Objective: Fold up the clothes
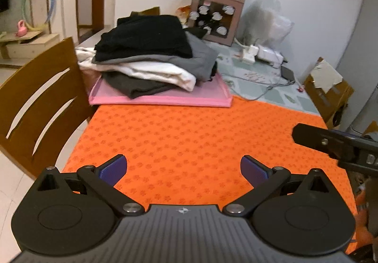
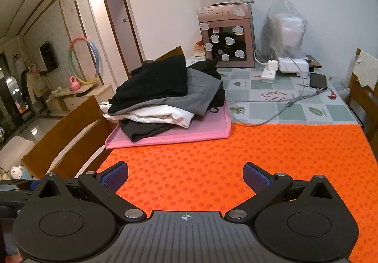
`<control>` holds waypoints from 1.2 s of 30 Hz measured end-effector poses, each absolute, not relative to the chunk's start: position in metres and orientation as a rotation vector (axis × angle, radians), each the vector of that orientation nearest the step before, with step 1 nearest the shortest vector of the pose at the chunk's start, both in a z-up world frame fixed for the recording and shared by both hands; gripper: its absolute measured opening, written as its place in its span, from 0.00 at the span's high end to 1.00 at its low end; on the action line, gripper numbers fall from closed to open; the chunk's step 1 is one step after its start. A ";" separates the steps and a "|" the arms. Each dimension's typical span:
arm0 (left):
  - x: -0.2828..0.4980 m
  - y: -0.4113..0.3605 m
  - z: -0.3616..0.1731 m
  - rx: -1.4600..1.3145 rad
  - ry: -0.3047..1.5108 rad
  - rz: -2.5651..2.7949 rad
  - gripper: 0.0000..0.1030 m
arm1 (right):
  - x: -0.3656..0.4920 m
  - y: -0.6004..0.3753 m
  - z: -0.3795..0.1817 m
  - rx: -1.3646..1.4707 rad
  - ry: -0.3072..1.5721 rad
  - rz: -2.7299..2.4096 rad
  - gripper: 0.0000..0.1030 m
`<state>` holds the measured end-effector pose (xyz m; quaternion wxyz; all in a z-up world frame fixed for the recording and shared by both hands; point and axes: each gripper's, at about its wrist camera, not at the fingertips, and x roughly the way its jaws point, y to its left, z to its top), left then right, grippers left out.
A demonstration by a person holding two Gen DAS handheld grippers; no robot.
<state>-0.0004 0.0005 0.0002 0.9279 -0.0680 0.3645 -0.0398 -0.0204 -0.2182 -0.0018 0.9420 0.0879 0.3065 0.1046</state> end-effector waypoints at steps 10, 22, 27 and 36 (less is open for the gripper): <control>0.005 0.008 -0.005 -0.129 0.781 -0.040 0.00 | -0.020 -0.217 -0.002 0.152 0.625 0.203 0.00; 0.010 0.002 -0.002 -0.120 0.798 -0.043 0.00 | -0.020 -0.217 -0.002 0.134 0.622 0.199 0.00; 0.011 0.005 -0.004 -0.127 0.804 -0.036 0.00 | -0.019 -0.216 -0.004 0.137 0.628 0.195 0.00; 0.012 0.008 -0.005 -0.134 0.811 -0.028 0.00 | -0.018 -0.217 -0.005 0.137 0.635 0.194 0.00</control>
